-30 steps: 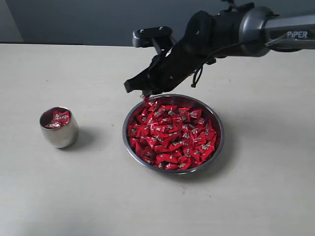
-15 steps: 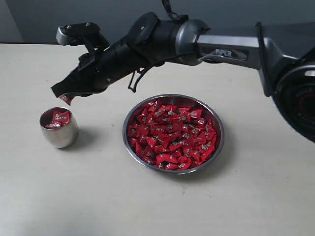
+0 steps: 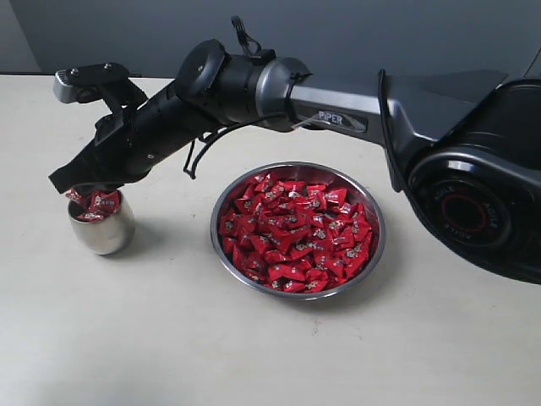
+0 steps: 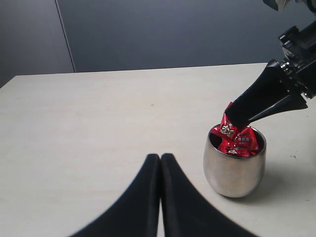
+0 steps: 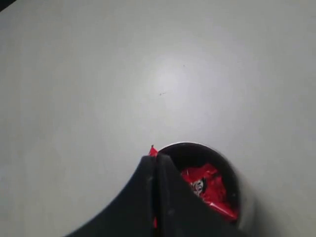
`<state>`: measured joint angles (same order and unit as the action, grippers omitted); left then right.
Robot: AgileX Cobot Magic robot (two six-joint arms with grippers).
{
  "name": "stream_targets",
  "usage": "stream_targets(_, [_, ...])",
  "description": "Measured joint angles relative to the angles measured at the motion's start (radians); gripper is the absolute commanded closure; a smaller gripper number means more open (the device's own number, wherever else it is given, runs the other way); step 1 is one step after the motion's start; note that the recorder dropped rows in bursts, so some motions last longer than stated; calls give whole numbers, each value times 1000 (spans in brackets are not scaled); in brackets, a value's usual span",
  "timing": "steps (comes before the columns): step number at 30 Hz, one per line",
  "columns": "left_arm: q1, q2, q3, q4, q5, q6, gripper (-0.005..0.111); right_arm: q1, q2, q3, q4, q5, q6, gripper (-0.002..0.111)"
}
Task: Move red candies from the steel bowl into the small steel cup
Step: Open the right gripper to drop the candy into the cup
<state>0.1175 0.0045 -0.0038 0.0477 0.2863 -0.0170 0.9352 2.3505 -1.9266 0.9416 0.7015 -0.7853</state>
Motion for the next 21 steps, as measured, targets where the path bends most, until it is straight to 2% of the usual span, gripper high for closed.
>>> stream_targets(3, [0, 0, 0, 0, 0, 0, 106, 0, 0, 0, -13, 2, 0, 108])
stream_targets(5, [0, 0, 0, 0, 0, 0, 106, 0, 0, 0, -24, 2, 0, 100])
stream_targets(9, [0, 0, 0, 0, 0, 0, 106, 0, 0, 0, -27, 2, 0, 67])
stream_targets(11, [0, 0, 0, 0, 0, 0, 106, 0, 0, 0, -27, 2, 0, 56])
stream_targets(21, [0, 0, 0, 0, 0, 0, 106, 0, 0, 0, -28, -12, 0, 62])
